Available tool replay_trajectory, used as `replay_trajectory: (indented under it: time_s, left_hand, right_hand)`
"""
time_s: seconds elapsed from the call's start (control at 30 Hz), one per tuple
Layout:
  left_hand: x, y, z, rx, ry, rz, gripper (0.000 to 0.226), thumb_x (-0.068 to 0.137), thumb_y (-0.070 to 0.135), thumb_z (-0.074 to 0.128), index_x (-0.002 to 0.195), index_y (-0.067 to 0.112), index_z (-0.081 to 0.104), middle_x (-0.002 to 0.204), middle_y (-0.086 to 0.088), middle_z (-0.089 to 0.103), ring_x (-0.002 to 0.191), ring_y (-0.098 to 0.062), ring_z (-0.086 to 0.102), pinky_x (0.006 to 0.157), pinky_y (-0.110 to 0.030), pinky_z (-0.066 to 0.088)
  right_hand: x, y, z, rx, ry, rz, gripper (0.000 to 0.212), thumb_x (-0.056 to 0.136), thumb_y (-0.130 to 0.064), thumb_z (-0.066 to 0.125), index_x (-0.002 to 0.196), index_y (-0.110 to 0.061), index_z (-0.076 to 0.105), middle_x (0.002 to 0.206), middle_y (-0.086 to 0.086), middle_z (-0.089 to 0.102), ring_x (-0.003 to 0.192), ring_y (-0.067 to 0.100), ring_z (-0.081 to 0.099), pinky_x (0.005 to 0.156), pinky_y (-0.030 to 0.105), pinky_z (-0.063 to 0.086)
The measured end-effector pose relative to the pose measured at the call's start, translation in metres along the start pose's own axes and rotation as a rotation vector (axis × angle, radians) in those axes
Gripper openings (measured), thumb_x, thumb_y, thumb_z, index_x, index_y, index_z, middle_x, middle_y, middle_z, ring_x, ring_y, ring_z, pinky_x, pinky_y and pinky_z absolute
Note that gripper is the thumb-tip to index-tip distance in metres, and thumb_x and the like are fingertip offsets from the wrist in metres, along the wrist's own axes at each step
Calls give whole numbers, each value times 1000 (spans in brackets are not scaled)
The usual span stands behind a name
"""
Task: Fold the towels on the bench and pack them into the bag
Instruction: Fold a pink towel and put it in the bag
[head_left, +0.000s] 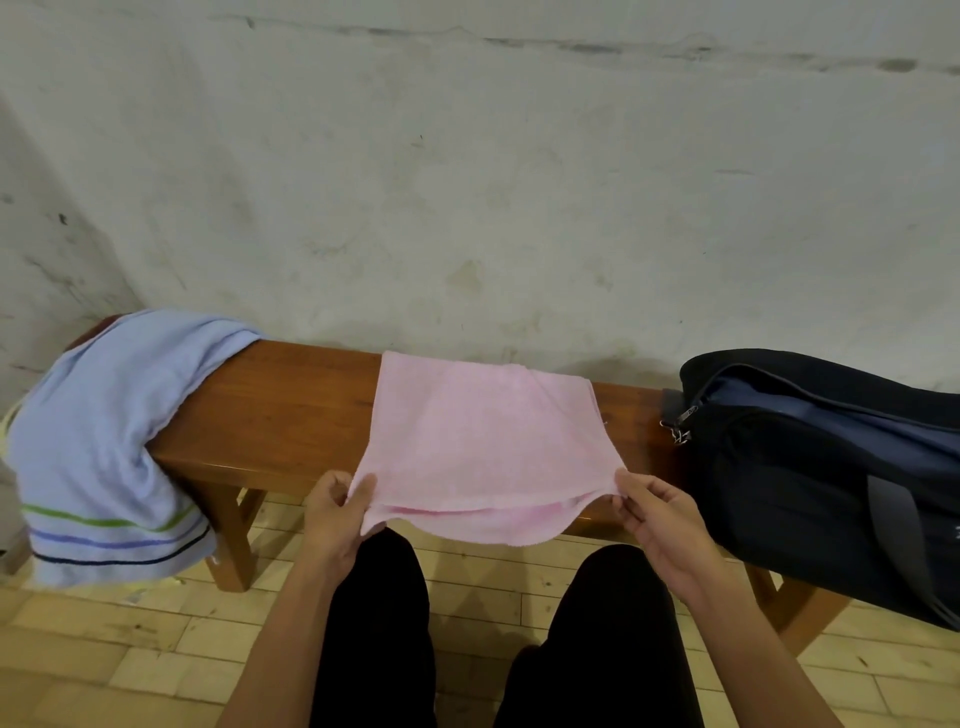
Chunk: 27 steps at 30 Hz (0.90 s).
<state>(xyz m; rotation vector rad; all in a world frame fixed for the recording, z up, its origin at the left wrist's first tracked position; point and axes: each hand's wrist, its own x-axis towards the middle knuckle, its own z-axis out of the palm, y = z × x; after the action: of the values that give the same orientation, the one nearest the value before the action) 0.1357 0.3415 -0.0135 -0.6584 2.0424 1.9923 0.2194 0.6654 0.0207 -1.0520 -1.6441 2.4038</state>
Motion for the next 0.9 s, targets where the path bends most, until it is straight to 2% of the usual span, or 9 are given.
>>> replay_trajectory:
  time_s: [0.07, 0.13, 0.23, 0.37, 0.43, 0.5, 0.7, 0.8, 0.9]
  left_hand:
    - [-3, 6, -4, -15, -16, -31, 25, 93, 17, 67, 100, -2, 54, 91, -20, 61, 73, -30, 60, 49, -28, 53]
    - [-3, 15, -11, 19, -13, -17, 26, 90, 19, 69, 99, -3, 58, 91, -14, 65, 78, -29, 64, 60, -32, 56]
    - [1, 21, -26, 137, -23, 51, 18, 89, 20, 71, 94, 3, 68, 92, -15, 69, 89, -35, 66, 78, -42, 55]
    - [3, 4, -35, 356, -75, 73, 12, 90, 19, 69, 90, 8, 72, 93, -10, 70, 92, -28, 63, 84, -41, 52]
    - [-2, -10, -30, 558, -6, 124, 10, 93, 23, 66, 89, 14, 68, 92, -4, 67, 89, -20, 61, 79, -33, 47]
    - [-11, -20, -25, 655, 67, 202, 11, 96, 24, 60, 89, 17, 63, 89, -1, 64, 85, -17, 59, 74, -29, 42]
    - [-27, -32, -23, 615, 177, 293, 12, 101, 23, 50, 98, 14, 57, 90, 0, 61, 84, -17, 57, 75, -30, 42]
    - [-36, -29, -23, 570, 195, 274, 10, 100, 19, 54, 93, 14, 57, 86, 0, 62, 80, -16, 57, 73, -30, 42]
    - [-41, -30, -31, 562, 146, 243, 13, 95, 17, 62, 83, 12, 59, 81, -3, 64, 78, -17, 60, 69, -30, 47]
  right_hand:
    - [-2, 11, -3, 15, -3, 28, 18, 90, -9, 68, 102, 4, 69, 103, 16, 71, 83, 18, 63, 73, 24, 58]
    - [-4, 19, -5, 25, -21, 49, 20, 88, -9, 68, 102, 5, 68, 99, 15, 70, 81, 17, 62, 74, 23, 58]
    - [-9, 26, -12, 21, -32, 63, 18, 89, -9, 68, 99, 5, 68, 91, 13, 68, 80, 17, 61, 81, 27, 57]
    - [-14, 35, -20, -142, 2, 63, 16, 90, -15, 70, 96, -1, 72, 90, 17, 72, 91, 30, 69, 91, 39, 56]
    - [-16, 39, -23, -309, 15, 9, 14, 90, -19, 70, 93, -6, 74, 88, 14, 73, 92, 29, 71, 83, 35, 59]
    - [-18, 42, -24, -460, 6, -51, 12, 91, -23, 69, 91, -13, 75, 84, 7, 73, 88, 24, 71, 72, 26, 56]
    - [-17, 48, -23, -610, 12, -112, 11, 93, -26, 67, 89, -21, 76, 78, -7, 72, 86, 16, 68, 72, 22, 50]
    - [-16, 50, -25, -608, 37, -108, 11, 93, -26, 67, 88, -21, 76, 78, -8, 73, 85, 17, 70, 74, 24, 53]
    - [-17, 50, -26, -571, 52, -110, 10, 93, -25, 68, 89, -20, 76, 80, -9, 74, 83, 14, 72, 69, 23, 54]
